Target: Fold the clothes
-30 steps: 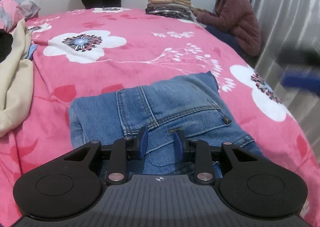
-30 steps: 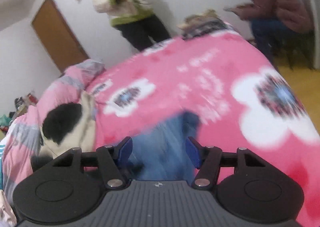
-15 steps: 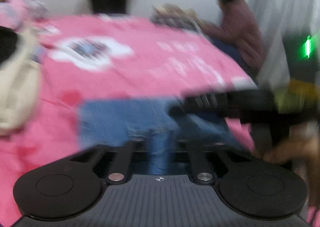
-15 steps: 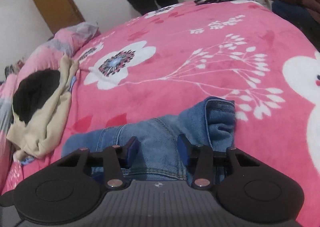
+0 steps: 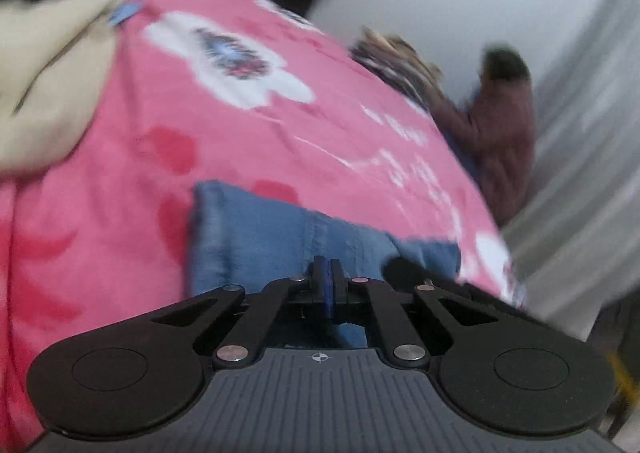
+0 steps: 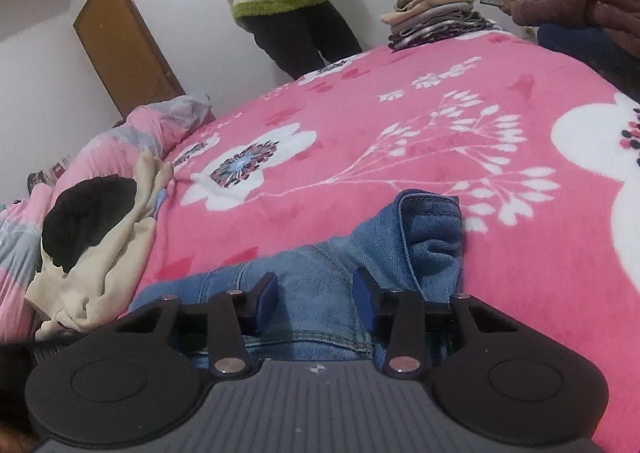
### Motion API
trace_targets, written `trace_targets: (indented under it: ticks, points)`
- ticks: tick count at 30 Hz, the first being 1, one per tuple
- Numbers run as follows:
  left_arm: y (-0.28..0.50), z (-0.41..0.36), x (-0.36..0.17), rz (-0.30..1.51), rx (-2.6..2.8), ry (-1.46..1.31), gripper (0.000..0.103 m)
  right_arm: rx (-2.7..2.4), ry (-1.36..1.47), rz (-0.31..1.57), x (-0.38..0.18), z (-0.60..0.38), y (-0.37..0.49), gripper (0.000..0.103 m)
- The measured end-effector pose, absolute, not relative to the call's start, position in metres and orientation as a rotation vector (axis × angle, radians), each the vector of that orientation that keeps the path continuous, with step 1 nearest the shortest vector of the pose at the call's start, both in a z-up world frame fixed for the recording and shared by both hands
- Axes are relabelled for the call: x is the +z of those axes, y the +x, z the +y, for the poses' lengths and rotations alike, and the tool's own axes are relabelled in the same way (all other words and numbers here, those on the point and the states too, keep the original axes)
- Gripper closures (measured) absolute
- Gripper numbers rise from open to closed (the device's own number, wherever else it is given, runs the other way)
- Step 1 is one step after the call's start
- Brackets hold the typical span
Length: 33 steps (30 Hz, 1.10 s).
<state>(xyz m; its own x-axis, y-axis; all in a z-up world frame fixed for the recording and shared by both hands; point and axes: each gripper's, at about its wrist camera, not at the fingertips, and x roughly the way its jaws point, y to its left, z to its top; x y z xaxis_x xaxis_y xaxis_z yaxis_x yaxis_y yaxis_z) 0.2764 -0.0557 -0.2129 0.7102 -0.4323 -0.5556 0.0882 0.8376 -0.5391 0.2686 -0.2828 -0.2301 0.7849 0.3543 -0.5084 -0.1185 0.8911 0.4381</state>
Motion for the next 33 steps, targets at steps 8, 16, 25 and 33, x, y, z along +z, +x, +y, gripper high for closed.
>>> trace_targets:
  ticks: [8, 16, 25, 33]
  points:
    - [0.267, -0.079, -0.196, 0.638, -0.191, -0.229, 0.1, 0.248, 0.385, 0.6, -0.23, -0.28, 0.263, 0.061]
    - [0.265, -0.082, -0.203, 0.649, -0.199, -0.165, 0.1, 0.2, 0.282, 0.594, -0.227, -0.263, 0.261, 0.06]
    - [0.242, -0.082, -0.193, 0.564, -0.153, -0.114, 0.1, 0.169, 0.216, 0.579, -0.225, -0.254, 0.257, 0.06]
    - [0.247, -0.085, -0.203, 0.61, -0.152, -0.059, 0.098, 0.178, 0.249, 0.56, -0.228, -0.258, 0.256, 0.06]
